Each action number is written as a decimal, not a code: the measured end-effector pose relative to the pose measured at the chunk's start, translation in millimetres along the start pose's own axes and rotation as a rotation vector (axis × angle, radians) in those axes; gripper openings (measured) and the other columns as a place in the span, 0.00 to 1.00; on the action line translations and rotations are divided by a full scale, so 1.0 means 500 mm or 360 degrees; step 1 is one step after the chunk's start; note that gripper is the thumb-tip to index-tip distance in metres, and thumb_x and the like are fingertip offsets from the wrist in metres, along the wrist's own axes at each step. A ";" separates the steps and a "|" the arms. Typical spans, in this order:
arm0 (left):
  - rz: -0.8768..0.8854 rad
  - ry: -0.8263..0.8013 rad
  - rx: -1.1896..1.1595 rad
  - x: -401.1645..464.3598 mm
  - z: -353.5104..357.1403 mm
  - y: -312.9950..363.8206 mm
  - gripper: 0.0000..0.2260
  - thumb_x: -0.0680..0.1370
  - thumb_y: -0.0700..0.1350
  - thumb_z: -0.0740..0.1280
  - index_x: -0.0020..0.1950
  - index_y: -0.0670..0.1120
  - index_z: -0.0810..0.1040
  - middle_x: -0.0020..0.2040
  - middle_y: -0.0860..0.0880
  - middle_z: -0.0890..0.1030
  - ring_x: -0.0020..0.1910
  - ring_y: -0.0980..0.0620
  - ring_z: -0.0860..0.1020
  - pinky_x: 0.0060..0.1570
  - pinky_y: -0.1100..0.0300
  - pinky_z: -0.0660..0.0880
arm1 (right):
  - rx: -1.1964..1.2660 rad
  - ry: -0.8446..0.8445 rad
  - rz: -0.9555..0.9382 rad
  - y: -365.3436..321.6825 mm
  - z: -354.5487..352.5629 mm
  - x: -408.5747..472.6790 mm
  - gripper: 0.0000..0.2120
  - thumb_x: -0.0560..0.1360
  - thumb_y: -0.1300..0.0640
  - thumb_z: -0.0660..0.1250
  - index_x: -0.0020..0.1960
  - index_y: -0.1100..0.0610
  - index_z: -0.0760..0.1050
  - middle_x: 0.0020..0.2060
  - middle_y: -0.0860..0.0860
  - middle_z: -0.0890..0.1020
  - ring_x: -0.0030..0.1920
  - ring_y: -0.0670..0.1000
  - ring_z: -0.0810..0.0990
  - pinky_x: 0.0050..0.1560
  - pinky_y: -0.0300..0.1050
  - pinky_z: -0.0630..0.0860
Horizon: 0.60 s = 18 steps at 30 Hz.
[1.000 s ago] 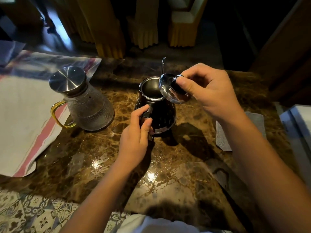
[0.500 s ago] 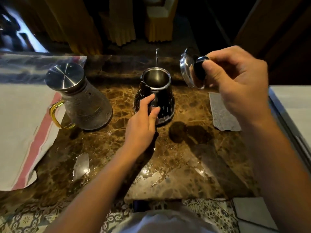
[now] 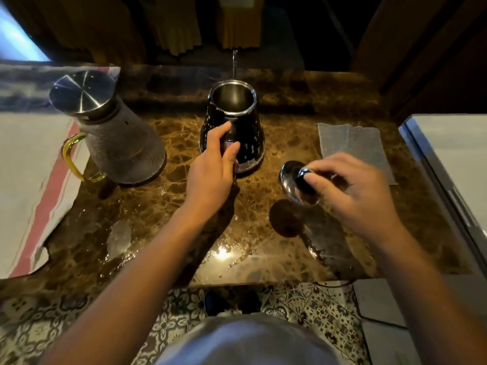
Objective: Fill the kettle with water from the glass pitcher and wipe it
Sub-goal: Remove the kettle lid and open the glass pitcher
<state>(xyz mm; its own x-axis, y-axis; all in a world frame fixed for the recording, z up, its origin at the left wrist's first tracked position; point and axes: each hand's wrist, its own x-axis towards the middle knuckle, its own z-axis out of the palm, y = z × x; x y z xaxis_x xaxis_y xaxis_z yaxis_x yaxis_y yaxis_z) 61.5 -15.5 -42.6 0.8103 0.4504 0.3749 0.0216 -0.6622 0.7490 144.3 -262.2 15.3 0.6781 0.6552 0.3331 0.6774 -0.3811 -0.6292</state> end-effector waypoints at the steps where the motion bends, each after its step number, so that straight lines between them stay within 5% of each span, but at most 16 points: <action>1: -0.0013 0.0022 0.0007 -0.001 0.001 0.002 0.20 0.87 0.47 0.58 0.78 0.42 0.64 0.44 0.52 0.80 0.38 0.53 0.82 0.37 0.50 0.81 | -0.0009 -0.0052 0.0037 0.012 0.011 -0.010 0.06 0.79 0.58 0.73 0.55 0.54 0.85 0.49 0.47 0.84 0.51 0.43 0.82 0.52 0.35 0.75; 8: -0.0014 0.0135 0.0092 -0.005 0.010 0.008 0.19 0.87 0.47 0.58 0.77 0.42 0.65 0.43 0.50 0.82 0.38 0.54 0.82 0.37 0.55 0.80 | -0.0125 -0.0248 0.0313 0.084 0.088 -0.068 0.05 0.75 0.55 0.78 0.50 0.55 0.87 0.46 0.49 0.85 0.47 0.50 0.83 0.49 0.55 0.81; 18: -0.0054 0.0182 0.0096 -0.008 0.019 0.002 0.18 0.87 0.48 0.58 0.77 0.45 0.66 0.43 0.57 0.81 0.41 0.57 0.83 0.39 0.60 0.81 | -0.0099 -0.0303 0.0371 0.130 0.119 -0.098 0.05 0.77 0.56 0.75 0.53 0.54 0.86 0.49 0.49 0.84 0.52 0.54 0.82 0.53 0.55 0.78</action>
<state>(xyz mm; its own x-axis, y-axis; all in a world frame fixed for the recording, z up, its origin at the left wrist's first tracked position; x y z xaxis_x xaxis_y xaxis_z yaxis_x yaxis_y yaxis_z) 63.7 -23.7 -48.4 0.7366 0.5361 0.4123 0.0858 -0.6788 0.7293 138.1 -280.4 -83.8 0.7557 0.6535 0.0433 0.5297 -0.5711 -0.6271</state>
